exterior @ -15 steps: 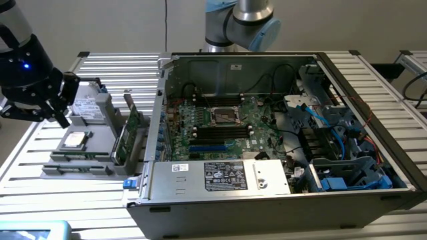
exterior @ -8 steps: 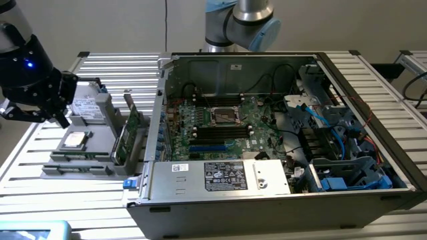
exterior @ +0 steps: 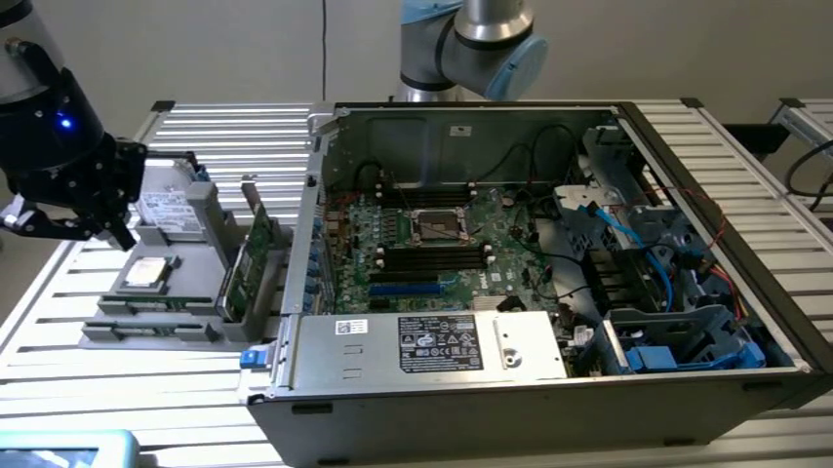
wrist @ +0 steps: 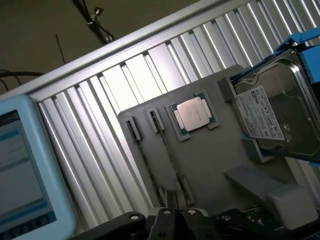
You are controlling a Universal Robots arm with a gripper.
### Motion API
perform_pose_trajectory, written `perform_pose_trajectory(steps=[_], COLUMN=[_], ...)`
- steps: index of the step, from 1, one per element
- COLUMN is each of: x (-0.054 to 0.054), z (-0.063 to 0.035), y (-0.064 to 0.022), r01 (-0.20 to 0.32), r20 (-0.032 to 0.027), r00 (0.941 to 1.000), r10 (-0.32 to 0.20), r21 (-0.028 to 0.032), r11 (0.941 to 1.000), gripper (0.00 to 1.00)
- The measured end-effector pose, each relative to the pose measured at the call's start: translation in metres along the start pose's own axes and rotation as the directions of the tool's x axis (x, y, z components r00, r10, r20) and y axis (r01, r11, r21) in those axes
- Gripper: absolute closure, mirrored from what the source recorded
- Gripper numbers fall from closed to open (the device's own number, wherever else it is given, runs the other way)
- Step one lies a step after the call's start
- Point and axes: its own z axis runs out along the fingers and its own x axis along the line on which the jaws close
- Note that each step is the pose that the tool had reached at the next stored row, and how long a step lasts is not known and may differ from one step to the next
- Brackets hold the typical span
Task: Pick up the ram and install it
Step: 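Pick up the ram and move it above insertion slot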
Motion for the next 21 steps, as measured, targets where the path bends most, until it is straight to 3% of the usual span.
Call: perform_pose_trajectory(steps=[5,9,14,19,21], x=[0.0,0.0,0.0,0.0,0.0], z=[0.0003,0.0004,0.0006,0.0007,0.0007], y=[0.0001,0.0,0.0,0.0,0.0], r01=[0.09,0.162,0.251,0.336,0.341], r20=[-0.0035,-0.0063,-0.0095,-0.0126,-0.0128], r00=[0.996,0.9867,0.9679,0.9419,0.9398], r10=[-0.09,-0.162,-0.251,-0.336,-0.342], r21=[-0.0012,-0.0024,-0.0041,-0.006,-0.0062], r11=[0.996,0.9868,0.968,0.942,0.9399], gripper=[0.89,0.89,0.89,0.89,0.89])
